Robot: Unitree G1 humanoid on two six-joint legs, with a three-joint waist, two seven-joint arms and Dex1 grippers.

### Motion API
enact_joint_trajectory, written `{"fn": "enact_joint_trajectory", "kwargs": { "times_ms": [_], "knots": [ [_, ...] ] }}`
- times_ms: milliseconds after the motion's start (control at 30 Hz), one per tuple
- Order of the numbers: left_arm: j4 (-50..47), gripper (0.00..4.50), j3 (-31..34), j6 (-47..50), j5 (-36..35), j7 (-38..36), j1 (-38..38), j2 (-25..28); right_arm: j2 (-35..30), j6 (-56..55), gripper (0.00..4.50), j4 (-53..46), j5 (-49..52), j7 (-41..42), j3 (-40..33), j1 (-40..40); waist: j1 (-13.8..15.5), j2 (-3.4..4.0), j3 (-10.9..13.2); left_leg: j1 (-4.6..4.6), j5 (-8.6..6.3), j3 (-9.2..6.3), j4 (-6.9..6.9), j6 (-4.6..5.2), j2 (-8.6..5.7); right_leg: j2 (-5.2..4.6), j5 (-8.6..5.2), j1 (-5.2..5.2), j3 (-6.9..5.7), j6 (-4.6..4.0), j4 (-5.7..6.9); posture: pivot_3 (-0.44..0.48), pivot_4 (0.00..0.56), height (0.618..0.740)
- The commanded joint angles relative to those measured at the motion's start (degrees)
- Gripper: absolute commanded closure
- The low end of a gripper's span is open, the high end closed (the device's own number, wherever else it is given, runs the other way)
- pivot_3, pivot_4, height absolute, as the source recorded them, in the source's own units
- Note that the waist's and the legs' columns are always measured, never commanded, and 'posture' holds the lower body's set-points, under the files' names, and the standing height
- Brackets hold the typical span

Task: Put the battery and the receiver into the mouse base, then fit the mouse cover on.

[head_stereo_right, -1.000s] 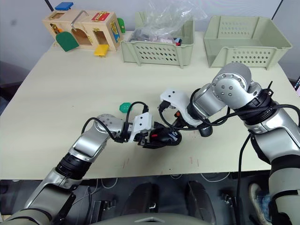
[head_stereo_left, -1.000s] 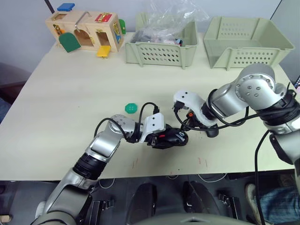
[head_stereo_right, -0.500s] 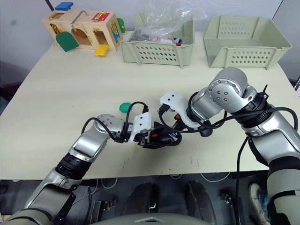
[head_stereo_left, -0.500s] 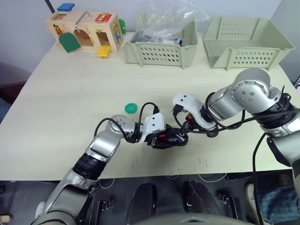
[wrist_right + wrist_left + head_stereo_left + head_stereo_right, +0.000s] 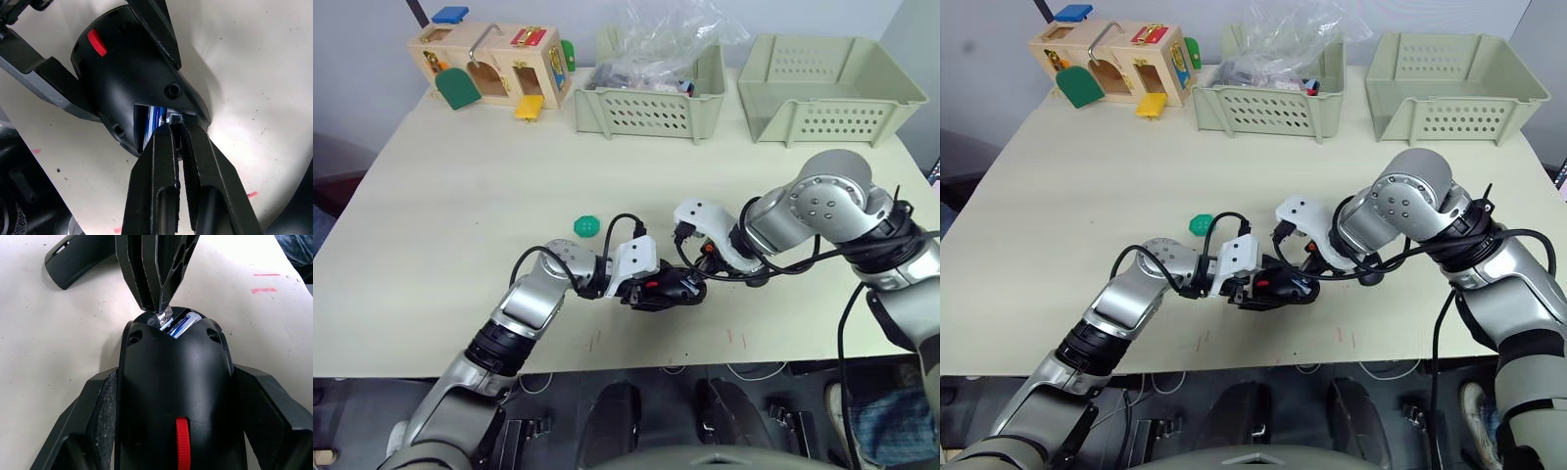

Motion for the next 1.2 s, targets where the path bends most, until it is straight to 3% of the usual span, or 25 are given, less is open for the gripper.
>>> {"fn": "enact_joint_trajectory", "kwargs": {
  "times_ms": [33,833,1200],
  "knots": [
    [-1.2,1.54,-0.5,-0.7,0.0,-0.1,0.1,-0.1,0.4,0.3,4.5,-1.1,0.1,0.5,-1.0,-0.1,0.0,0.0,0.0,0.0,0.0,0.0,0.0,0.0,0.0,0.0,0.0,0.0,0.0,0.0,0.0,0.0,0.15,0.74],
    [-2.6,1.54,-0.5,1.4,-0.2,0.4,-0.5,-0.3,0.4,0.3,4.5,-1.3,0.1,-0.2,-3.1,0.5,0.0,0.0,0.0,0.0,0.0,0.0,0.0,0.0,0.0,0.0,0.0,0.0,0.0,0.0,0.0,0.0,0.15,0.74],
    [-1.9,1.54,-0.3,1.0,-0.1,0.4,-0.1,-0.2,0.1,0.3,4.5,-5.8,2.9,-4.7,-7.0,5.6,0.0,0.0,0.0,0.0,0.0,-0.01,0.0,0.0,0.0,0.0,0.0,0.01,-0.01,0.0,0.0,0.0,0.15,0.74]
  ]
}}
